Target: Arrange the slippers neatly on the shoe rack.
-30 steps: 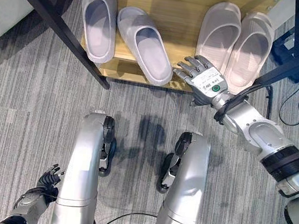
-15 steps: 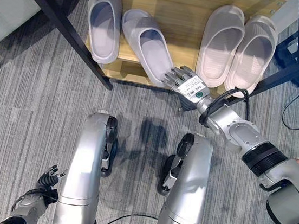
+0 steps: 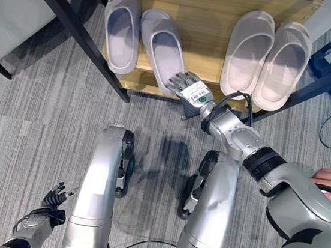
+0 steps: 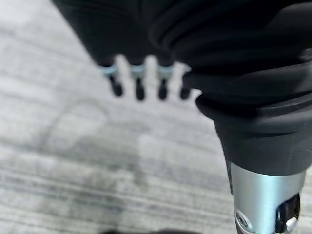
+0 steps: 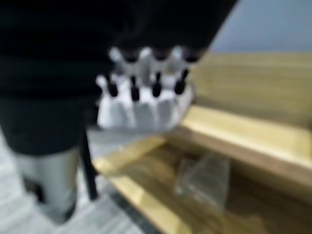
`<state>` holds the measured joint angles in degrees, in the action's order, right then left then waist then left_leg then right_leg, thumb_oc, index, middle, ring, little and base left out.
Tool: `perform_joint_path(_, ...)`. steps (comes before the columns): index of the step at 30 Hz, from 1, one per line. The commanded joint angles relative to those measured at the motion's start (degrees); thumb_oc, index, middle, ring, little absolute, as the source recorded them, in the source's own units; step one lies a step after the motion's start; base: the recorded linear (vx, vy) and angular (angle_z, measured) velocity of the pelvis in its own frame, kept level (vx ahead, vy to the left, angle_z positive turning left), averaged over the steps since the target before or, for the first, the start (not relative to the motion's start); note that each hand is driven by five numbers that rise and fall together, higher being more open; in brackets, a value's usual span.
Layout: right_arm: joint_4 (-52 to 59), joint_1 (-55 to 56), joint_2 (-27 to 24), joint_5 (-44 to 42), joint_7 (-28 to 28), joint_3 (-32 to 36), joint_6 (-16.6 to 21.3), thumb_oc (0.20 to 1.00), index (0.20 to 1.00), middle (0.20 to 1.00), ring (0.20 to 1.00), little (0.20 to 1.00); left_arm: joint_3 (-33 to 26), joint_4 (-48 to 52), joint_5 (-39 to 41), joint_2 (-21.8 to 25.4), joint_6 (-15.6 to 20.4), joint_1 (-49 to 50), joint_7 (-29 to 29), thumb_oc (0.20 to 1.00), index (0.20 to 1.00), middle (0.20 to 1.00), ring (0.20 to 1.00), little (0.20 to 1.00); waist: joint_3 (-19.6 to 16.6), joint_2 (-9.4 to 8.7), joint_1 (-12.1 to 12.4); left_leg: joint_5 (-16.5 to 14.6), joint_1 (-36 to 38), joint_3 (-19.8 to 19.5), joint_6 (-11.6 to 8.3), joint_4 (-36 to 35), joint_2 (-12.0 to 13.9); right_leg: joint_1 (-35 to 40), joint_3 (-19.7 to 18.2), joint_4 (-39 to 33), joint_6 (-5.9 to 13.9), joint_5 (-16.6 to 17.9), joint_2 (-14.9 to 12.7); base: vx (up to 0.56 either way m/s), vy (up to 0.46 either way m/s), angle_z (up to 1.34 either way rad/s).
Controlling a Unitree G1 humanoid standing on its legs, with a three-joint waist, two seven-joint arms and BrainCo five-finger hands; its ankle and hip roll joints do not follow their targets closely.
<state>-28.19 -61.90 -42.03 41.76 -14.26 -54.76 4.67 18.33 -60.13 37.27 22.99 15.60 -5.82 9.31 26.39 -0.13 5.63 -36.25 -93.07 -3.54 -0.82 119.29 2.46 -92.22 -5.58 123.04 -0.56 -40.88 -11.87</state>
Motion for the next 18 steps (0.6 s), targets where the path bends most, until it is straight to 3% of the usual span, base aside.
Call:
perform_joint_path(1,0.44,-10.36,-1.47,-3.04,-3.0,-1.3,-0.79,1.0,1.0,1.0,1.0,1.0,1.73,-0.14,-4.59,0.46,2.61,-1.22,3.9,1.0,1.0,1.0,1.0,1.0,3.4,1.76,2.46,-6.8,3.11,-5.38,-2.06,-1.03,-0.98,2.26,-8.97,0.04,-1.66,0.53,-0.87,0.0,0.0,0.0)
perform_joint_path(10,-12.5,-15.22,7.28,-6.84,-5.44,-1.91,-2.62,1.0,1.0,1.0,1.0,1.0,2.74,0.16,-6.52,3.14,4.11,-2.56,6.93,1.0,1.0,1.0,1.0,1.0,3.4,2.87,3.9,-6.49,3.11,-4.99,-2.15,-1.35,-1.31,2.26,-9.1,0.14,-1.61,1.02,-1.17,0.0,0.011,0.02)
perform_joint_path(18,-21.2,-17.96,10.97,-5.48,-8.32,-4.28,-3.59,1.0,1.0,1.0,1.0,1.0,4.99,-0.49,-13.9,5.68,4.84,-3.64,10.53,1.0,1.0,1.0,1.0,1.0,3.4,3.57,4.64,-6.31,3.11,-4.84,-2.21,-1.52,-1.53,2.26,-9.45,0.56,-1.54,1.3,-1.43,0.0,0.006,0.02)
